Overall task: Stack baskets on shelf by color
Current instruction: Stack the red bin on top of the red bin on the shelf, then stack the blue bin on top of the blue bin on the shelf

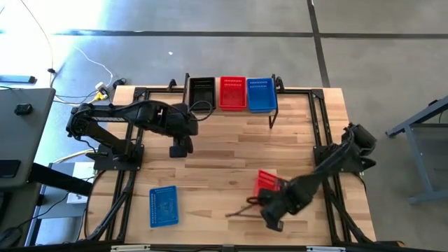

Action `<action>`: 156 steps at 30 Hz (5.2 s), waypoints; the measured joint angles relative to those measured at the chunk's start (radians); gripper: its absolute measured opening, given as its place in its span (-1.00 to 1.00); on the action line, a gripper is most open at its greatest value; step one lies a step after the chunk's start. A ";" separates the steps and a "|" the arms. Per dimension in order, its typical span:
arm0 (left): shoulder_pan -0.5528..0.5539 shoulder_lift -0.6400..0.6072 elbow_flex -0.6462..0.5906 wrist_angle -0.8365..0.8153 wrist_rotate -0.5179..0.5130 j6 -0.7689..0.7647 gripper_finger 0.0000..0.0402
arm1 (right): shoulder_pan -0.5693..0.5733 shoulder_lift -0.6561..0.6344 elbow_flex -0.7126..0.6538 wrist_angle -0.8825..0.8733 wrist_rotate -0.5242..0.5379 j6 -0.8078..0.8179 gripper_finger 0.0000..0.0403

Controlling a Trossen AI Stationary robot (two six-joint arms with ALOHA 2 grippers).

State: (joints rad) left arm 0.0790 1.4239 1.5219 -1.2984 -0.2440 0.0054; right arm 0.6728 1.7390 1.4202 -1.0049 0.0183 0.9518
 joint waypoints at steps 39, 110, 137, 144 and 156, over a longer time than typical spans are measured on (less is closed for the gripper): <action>0.125 0.000 0.000 -0.101 -0.055 -0.030 -0.15 | -0.672 0.000 0.493 -0.056 0.422 -1.157 -1.00; 0.126 0.000 0.000 -0.118 -0.051 -0.212 -0.15 | -0.918 0.056 0.430 -0.012 0.213 -1.275 -0.50; -0.235 -0.052 -0.190 -0.114 0.150 -0.396 -0.15 | -0.826 0.043 0.579 -0.084 0.204 -0.835 -0.50; -0.360 -0.089 -0.255 -0.115 0.188 -0.615 -0.15 | -0.762 0.043 0.579 -0.092 0.200 -0.751 -0.50; -0.615 -0.100 -0.336 -0.095 0.248 -1.261 -0.15 | -0.674 0.043 0.579 -0.143 0.152 -0.752 -0.50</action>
State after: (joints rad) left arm -0.5365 1.3239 1.1861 -1.3932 0.0044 -1.2559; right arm -0.0015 1.7821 1.9987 -1.1482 0.1703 0.1997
